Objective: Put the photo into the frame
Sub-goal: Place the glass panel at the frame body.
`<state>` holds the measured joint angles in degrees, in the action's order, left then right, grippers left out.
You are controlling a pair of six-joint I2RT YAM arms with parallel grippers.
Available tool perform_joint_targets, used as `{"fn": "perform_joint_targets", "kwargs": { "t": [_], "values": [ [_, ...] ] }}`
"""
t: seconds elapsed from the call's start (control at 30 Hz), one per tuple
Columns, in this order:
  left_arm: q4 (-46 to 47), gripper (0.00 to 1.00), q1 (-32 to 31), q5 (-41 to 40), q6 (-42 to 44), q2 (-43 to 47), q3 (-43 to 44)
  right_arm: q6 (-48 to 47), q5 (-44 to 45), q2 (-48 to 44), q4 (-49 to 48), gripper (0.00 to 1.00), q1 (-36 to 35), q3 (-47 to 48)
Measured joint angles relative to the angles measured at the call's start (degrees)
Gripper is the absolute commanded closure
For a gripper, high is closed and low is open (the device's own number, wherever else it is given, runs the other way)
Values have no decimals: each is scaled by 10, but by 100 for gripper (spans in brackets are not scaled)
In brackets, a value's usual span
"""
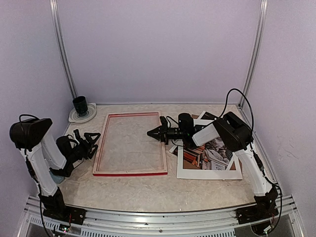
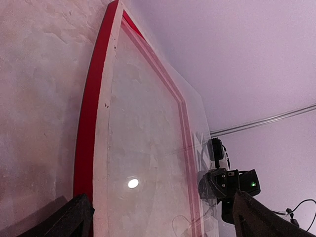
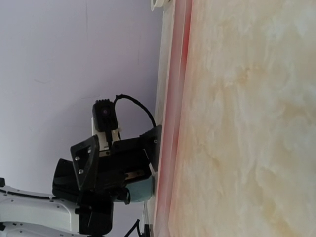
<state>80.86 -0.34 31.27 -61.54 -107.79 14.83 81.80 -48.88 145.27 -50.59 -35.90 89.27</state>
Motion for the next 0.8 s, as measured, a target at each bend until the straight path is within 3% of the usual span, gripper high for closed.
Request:
{"fn": "perform_joint_targets", "kwargs": {
  "t": [0.8],
  "values": [
    [8,1,0,0,-2,-5,0,-44,3,-4,36,100,-1,8]
  ]
}}
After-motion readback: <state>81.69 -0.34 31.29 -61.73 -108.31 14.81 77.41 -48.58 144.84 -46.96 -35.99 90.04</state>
